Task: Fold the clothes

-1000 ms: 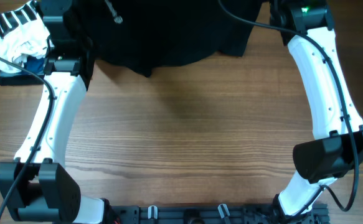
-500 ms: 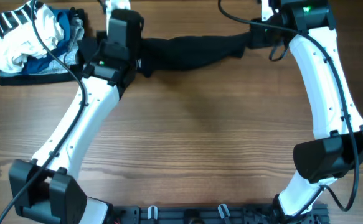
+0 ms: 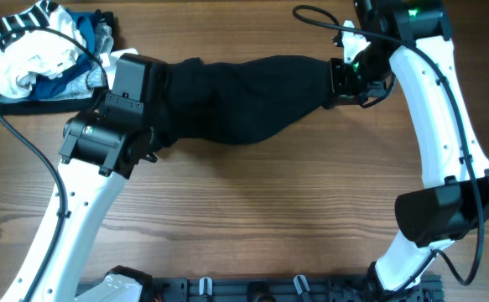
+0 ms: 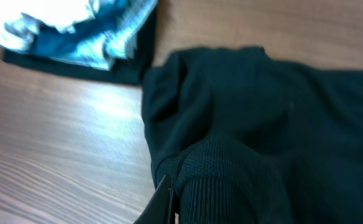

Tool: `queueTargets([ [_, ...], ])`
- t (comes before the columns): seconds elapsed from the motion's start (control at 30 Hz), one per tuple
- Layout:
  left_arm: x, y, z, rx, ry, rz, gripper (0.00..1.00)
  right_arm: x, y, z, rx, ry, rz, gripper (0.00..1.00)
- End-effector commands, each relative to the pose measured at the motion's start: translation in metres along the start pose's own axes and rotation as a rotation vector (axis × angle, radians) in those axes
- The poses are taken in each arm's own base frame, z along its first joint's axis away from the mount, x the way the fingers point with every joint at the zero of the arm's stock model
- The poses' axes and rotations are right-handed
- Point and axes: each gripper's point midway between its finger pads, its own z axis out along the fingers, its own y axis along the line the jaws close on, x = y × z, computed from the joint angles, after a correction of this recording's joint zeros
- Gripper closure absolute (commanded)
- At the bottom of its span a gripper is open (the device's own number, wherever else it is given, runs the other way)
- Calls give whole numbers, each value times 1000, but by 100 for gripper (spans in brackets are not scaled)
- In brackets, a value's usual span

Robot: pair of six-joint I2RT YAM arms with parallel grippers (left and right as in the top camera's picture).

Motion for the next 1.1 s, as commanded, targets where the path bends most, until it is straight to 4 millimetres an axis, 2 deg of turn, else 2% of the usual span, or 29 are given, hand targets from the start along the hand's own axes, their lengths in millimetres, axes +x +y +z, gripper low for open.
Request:
queueTargets([
  [0.0, 11, -12, -7, 93, 60, -43, 96, 3, -2, -4, 61, -21, 43, 96],
  [0.1, 22, -8, -5, 73, 98, -52, 96, 15, -9, 8, 92, 28, 51, 96],
  [0.23, 57, 0, 14, 14, 192, -85, 96, 63, -31, 40, 159, 197, 87, 96],
  [0.3, 87, -1, 25, 19, 283, -93, 96, 93, -39, 48, 174, 264, 108, 96],
  [0.37, 117, -6, 31, 50, 382, -81, 96, 113, -44, 50, 184, 294, 132, 96],
  [0.5, 171, 7, 36, -6, 549, -94, 96, 152, -54, 63, 208, 388, 180, 96],
  [0.67, 213, 13, 42, -19, 661, -93, 96, 180, -62, 77, 229, 493, 200, 96],
  [0.77, 238, 12, 41, -23, 743, -159, 96, 185, -51, 79, 163, 521, 223, 96],
  [0.87, 263, 16, 40, -40, 814, -189, 96, 187, -48, 80, 147, 530, 238, 96],
  [0.9, 273, 19, 40, -49, 838, -186, 96, 193, -46, 83, 136, 554, 252, 96],
  [0.97, 276, 13, 41, -20, 850, -199, 96, 214, -47, 92, 127, 627, 287, 96],
  [1.03, 272, 9, 44, 2, 832, -206, 96, 236, -47, 110, 93, 688, 320, 96],
  [1.07, 271, 8, 46, 8, 826, -208, 96, 241, -47, 116, 81, 697, 328, 96],
])
